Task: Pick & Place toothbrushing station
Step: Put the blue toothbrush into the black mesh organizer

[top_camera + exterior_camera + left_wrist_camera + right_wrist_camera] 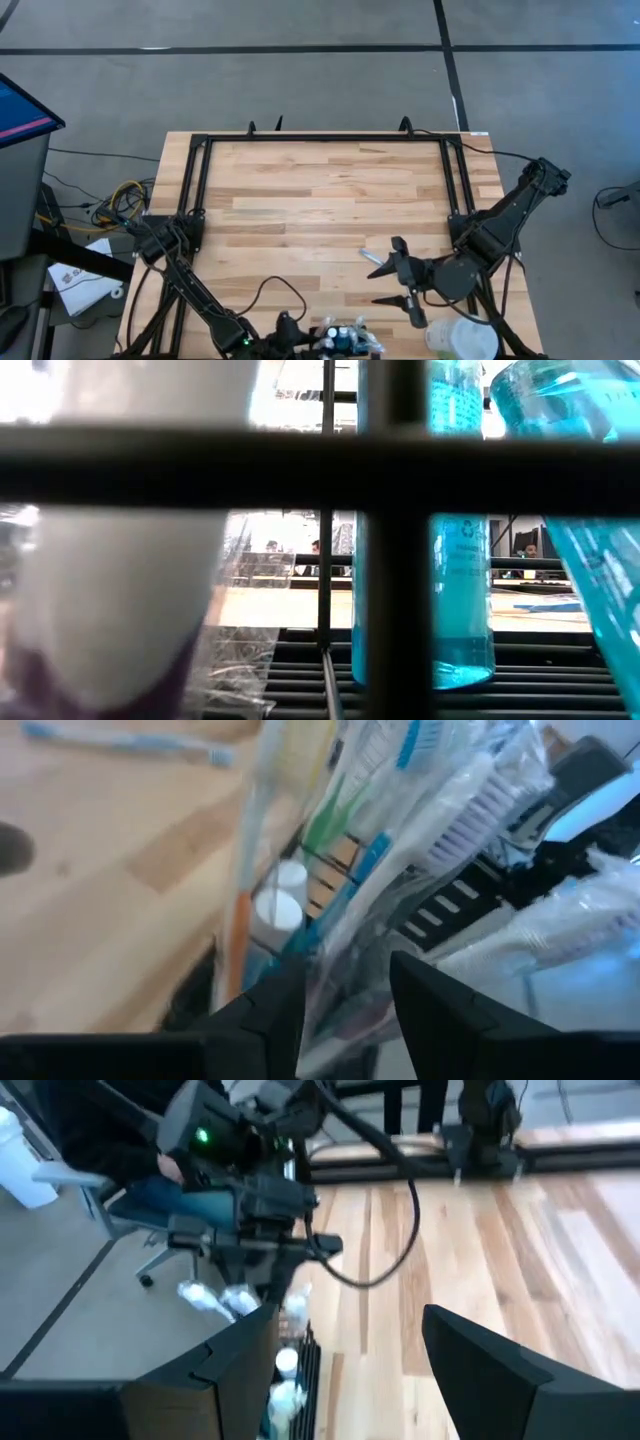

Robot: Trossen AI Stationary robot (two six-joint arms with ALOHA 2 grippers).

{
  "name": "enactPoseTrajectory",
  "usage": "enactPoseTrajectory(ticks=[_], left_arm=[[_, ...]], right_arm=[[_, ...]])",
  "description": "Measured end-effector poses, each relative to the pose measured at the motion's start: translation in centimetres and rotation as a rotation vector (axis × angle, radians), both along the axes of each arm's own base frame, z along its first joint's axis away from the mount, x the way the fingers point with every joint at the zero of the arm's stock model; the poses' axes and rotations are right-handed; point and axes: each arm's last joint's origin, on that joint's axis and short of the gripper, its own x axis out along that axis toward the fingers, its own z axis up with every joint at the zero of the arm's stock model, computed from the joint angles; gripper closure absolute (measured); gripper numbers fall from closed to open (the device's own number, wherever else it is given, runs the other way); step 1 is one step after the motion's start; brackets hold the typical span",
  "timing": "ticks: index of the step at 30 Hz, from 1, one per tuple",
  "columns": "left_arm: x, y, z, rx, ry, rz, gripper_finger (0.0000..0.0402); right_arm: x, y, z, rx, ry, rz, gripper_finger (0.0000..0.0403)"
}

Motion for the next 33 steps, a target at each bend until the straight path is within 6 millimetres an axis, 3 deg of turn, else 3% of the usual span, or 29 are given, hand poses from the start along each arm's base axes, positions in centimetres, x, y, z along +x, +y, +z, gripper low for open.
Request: enactPoseTrajectory(ticks=[7,20,28,33], left_arm=[[-0.3,0.1,0.0,-0.083,0.051,-0.01,0.0259],[-2.1,2.0,3.1,-0.082,0.182,-0.008,0.0258],[-3.6,3.5,4.3,-0.072,0.308,0.002,0.0262],[-4.3,4.8,5.4,-0.035,0.347,0.026,0.0269]], right_arm=[[-0.6,-0.5,-1.3,0.028,0.172,-0.01,0.0163],[-2.1,-3.2,-4.2,-0.035,0.539,-0.18,0.0163],[-1.5,-4.9,-10.3,0.051,0.757,-0.238,0.0177],[-1.5,-6.6,-12.7,0.046,0.819,-0.317,0.0191]])
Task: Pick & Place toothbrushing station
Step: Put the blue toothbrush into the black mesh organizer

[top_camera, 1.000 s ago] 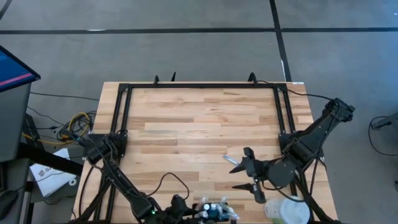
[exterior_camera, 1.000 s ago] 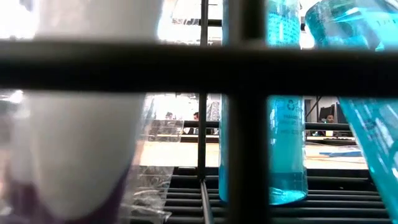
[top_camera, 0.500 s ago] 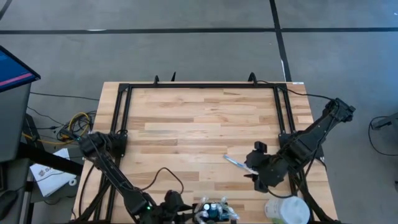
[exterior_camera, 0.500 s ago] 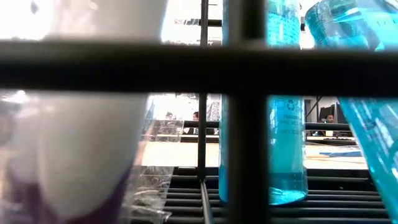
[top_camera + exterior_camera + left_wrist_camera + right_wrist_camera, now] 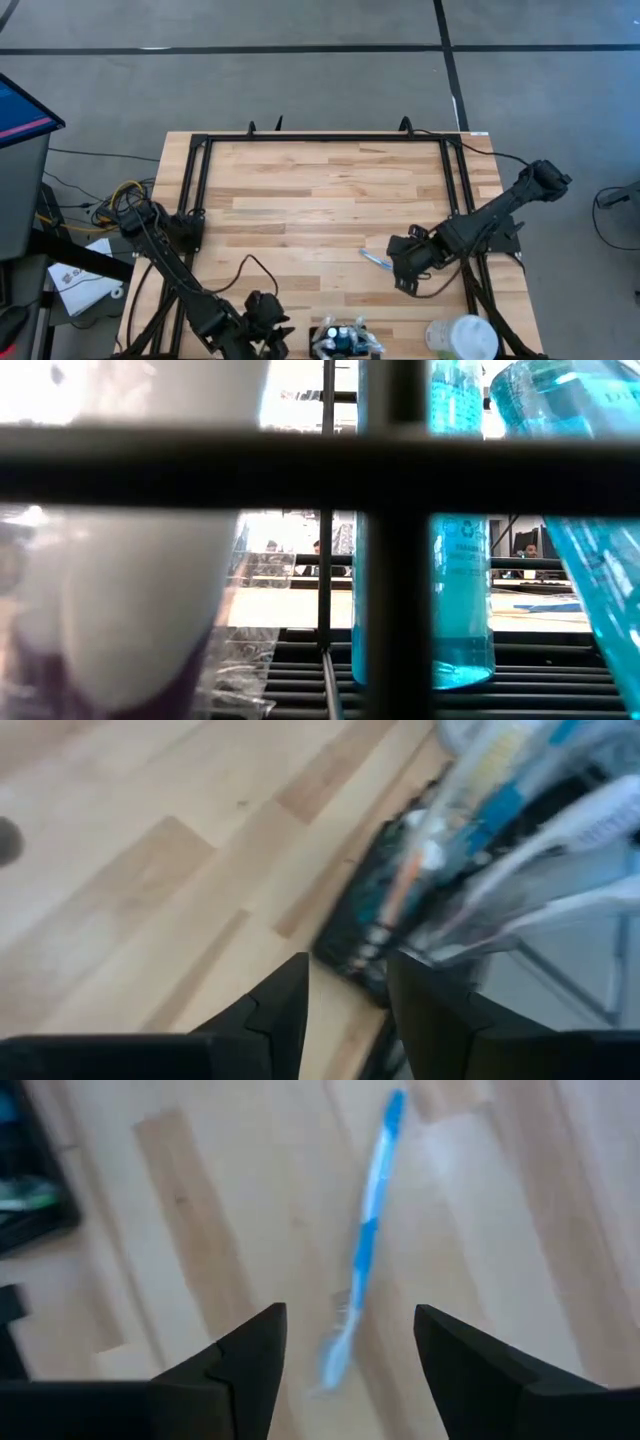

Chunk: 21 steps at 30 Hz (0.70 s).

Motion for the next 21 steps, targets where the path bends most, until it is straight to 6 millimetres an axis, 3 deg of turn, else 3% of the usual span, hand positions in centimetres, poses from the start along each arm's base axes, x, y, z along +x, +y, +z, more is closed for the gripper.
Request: enactPoseTrajectory(ticks=[11,21], left_arm=[[-0.3,4.3,2.3,0.185,0.106,0.008,0.0271],[0.0,6.5,3.8,0.34,0.149,-0.104,0.0271]], right_arm=[[0.2,-2.6,-3.3,0.185,0.136,-0.085,0.0185],[-0.2,-1.8,-3.3,0.122,0.119,0.102,0.0195]])
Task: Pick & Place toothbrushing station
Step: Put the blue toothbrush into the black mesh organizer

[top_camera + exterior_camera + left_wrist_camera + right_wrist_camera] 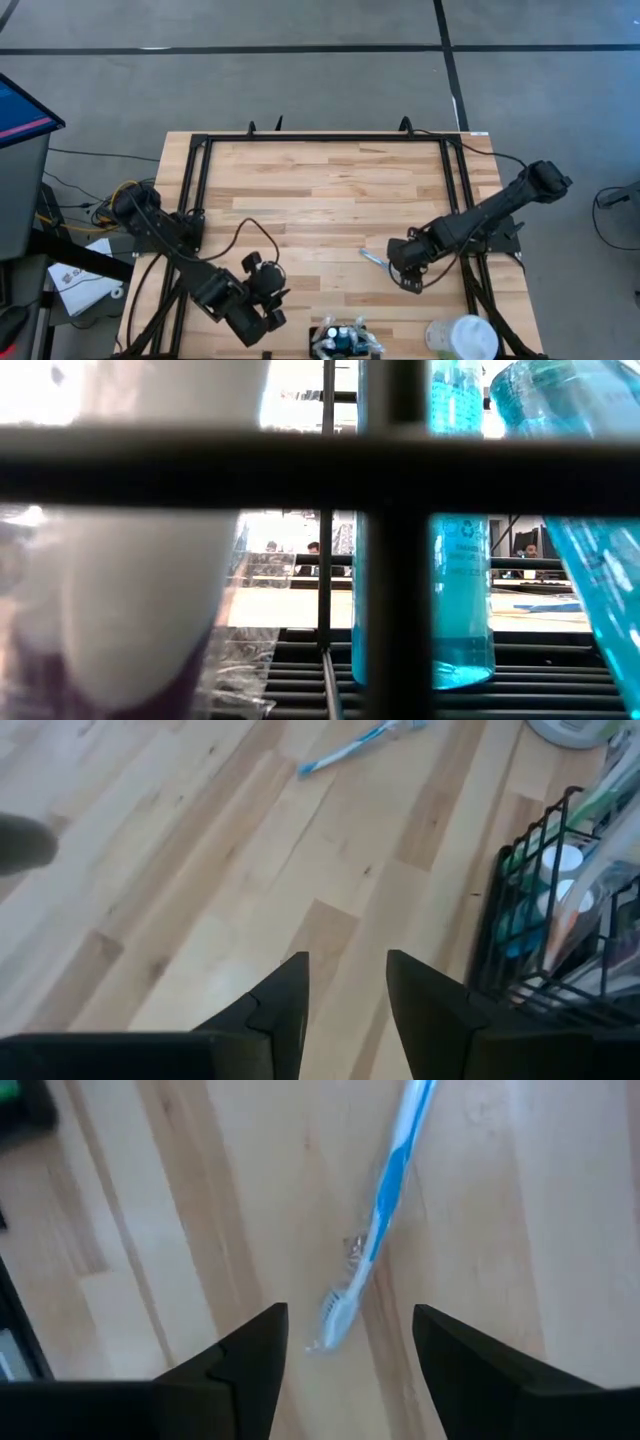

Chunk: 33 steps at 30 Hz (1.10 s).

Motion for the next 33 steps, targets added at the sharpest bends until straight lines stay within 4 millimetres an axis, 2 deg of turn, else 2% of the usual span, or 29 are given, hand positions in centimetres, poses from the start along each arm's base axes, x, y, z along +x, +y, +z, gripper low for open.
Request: enactPoseTrajectory(ticks=[3,7,12,16,19,28,30,33], left_arm=[[0.0,0.4,0.4,0.019,0.003,-0.02,0.0271],[0.0,0.6,0.6,0.051,0.015,-0.046,0.0271],[0.0,0.7,0.6,0.058,0.014,-0.039,0.0271],[0.0,0.7,0.5,0.06,0.016,-0.038,0.0271],[-0.1,0.8,0.1,0.066,0.024,-0.036,0.0271],[-1.0,1.5,-3.2,0.029,0.103,0.028,0.0271],[-1.3,1.6,-3.9,0.014,0.127,0.044,0.0271],[-1.6,1.5,-4.3,0.0,0.134,0.052,0.0271]], right_arm=[[0.0,0.1,-0.9,-0.044,0.068,0.01,0.0203],[0.2,-0.1,-3.1,-0.121,0.211,-0.022,0.0228],[0.4,1.0,-5.2,-0.093,0.327,0.01,0.0305],[0.6,2.0,-6.0,-0.043,0.338,0.032,0.0375],[1.5,2.7,-5.6,0.012,0.264,0.045,0.0397],[6.3,3.0,-1.9,0.107,-0.041,0.179,0.0377],[6.6,2.4,-1.3,0.094,-0.032,0.184,0.038],[6.1,1.2,-0.8,0.025,0.056,0.175,0.039]])
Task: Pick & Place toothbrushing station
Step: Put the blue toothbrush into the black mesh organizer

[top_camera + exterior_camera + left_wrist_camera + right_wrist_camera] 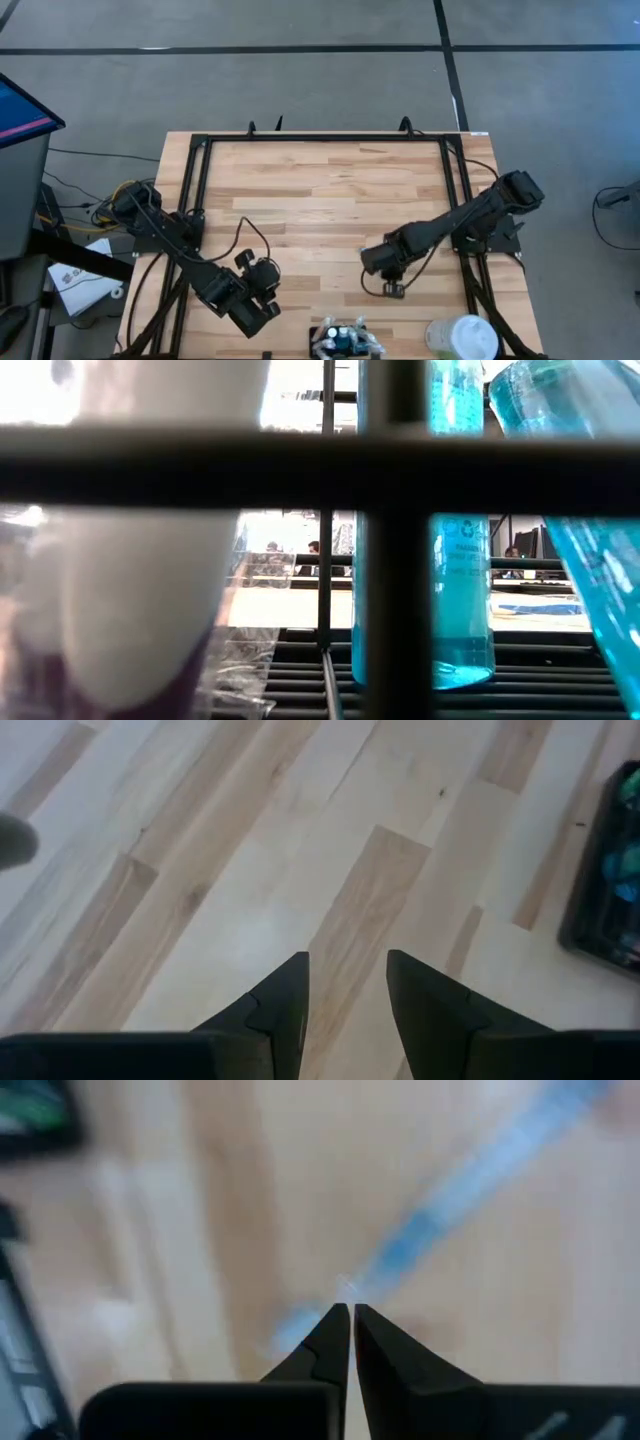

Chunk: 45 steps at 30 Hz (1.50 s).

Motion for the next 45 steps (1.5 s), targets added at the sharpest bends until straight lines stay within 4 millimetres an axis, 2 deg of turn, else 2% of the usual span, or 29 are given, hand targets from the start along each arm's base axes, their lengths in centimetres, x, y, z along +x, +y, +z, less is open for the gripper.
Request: enactPoseTrajectory(ticks=[2,6,11,16,27,38,42,45], left_arm=[[-0.1,-0.2,0.0,-0.009,-0.003,-0.005,0.0271],[-0.1,-0.2,0.0,-0.011,-0.006,-0.002,0.0271],[0.0,-0.2,0.0,-0.011,-0.014,0.007,0.0271],[-0.2,-0.3,0.0,-0.006,-0.015,0.0,0.0271],[-0.4,-0.1,-0.8,0.006,0.005,0.004,0.0271],[-0.4,-0.1,-1.1,-0.002,0.002,0.004,0.0271],[-0.4,-0.1,-1.1,-0.008,0.002,0.004,0.0271],[-0.4,-0.1,-1.1,-0.022,0.011,0.003,0.0271]], right_arm=[[-0.7,-0.8,0.0,-0.047,0.076,-0.019,0.0397],[-1.5,-1.7,-1.2,-0.087,0.227,-0.114,0.0401],[-1.2,-0.3,-2.2,0.037,0.258,-0.106,0.0402],[-1.4,1.1,-2.5,0.055,0.25,-0.057,0.0402],[-0.3,1.8,-4.8,0.099,0.271,-0.051,0.0402],[2.0,2.7,-3.5,0.18,0.049,0.093,0.0402],[2.5,2.2,-2.6,0.131,0.02,0.19,0.0402],[2.5,1.9,-1.9,0.077,0.014,0.331,0.0402]])
